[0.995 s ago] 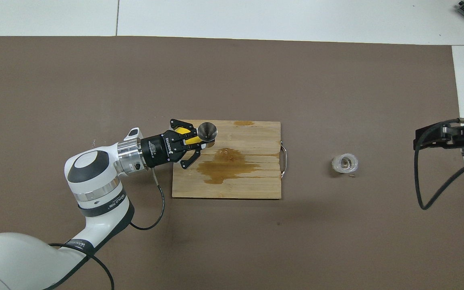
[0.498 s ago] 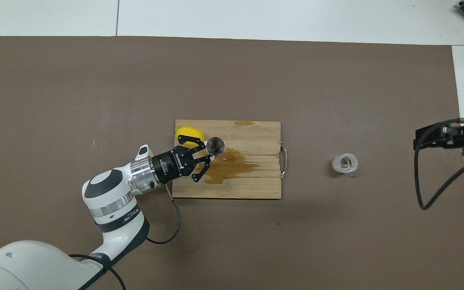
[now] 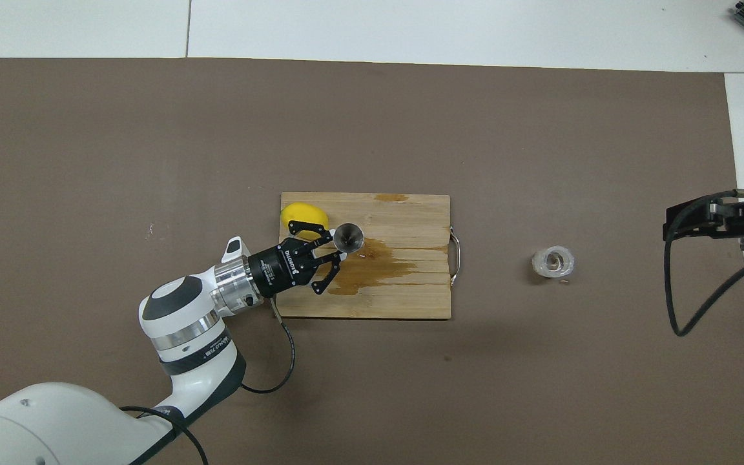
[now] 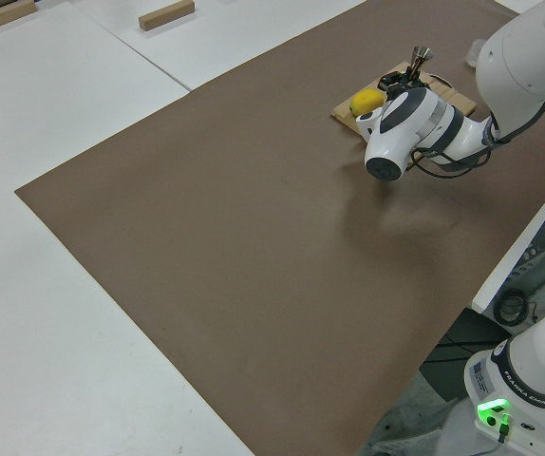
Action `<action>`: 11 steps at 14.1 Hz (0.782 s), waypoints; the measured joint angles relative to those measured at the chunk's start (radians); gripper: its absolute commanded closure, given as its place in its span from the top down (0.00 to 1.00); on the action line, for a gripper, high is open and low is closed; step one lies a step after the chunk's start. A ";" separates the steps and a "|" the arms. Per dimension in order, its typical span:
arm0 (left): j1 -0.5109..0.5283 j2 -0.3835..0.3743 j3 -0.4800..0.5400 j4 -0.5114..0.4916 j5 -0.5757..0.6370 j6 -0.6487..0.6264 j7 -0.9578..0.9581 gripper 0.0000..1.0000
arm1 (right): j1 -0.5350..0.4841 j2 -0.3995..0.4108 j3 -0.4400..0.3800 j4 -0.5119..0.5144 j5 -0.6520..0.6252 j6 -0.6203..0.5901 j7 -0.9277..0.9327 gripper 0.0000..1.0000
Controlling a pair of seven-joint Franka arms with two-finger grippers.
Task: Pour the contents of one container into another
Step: 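Lower the metal cup onto the board beside the lemon and open the left gripper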
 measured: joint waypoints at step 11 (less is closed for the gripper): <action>-0.016 0.029 0.002 0.000 -0.020 0.000 0.049 0.18 | 0.000 0.000 0.000 0.000 0.000 0.000 0.000 1.00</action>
